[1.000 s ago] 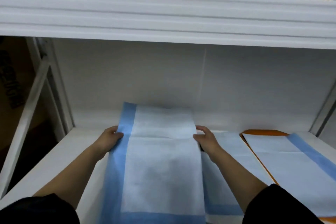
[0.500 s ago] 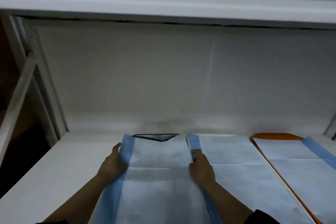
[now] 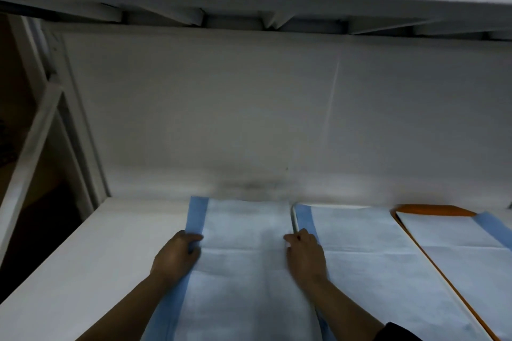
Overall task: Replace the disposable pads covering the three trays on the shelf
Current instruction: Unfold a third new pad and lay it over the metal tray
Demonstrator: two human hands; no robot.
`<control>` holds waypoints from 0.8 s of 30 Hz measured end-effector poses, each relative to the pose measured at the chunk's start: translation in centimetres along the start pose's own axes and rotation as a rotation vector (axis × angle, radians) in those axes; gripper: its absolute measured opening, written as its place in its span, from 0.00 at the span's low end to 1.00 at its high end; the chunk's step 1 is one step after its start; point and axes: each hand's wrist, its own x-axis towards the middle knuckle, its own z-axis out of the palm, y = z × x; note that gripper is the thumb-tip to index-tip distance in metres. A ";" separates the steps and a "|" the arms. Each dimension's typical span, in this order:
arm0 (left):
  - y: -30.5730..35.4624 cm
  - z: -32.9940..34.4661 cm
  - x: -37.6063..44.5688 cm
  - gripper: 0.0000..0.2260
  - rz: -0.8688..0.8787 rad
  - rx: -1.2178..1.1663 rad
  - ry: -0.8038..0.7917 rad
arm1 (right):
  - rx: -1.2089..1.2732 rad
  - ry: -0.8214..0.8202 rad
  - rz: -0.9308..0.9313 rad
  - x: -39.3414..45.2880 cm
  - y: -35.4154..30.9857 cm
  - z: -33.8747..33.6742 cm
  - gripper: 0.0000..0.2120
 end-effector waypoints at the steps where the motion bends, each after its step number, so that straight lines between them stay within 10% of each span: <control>1: -0.2 0.3 0.0 0.16 0.012 0.028 -0.012 | -0.069 -0.028 0.025 0.2 -0.1 0.3 0.20; 18: 2.4 2.0 -1.6 0.23 0.226 0.617 0.029 | -0.372 -0.098 -0.205 -0.4 -1.7 0.0 0.11; 24: 4.8 6.4 -1.3 0.31 0.303 0.474 -0.341 | -0.222 -0.357 -0.236 -0.5 -4.4 1.9 0.35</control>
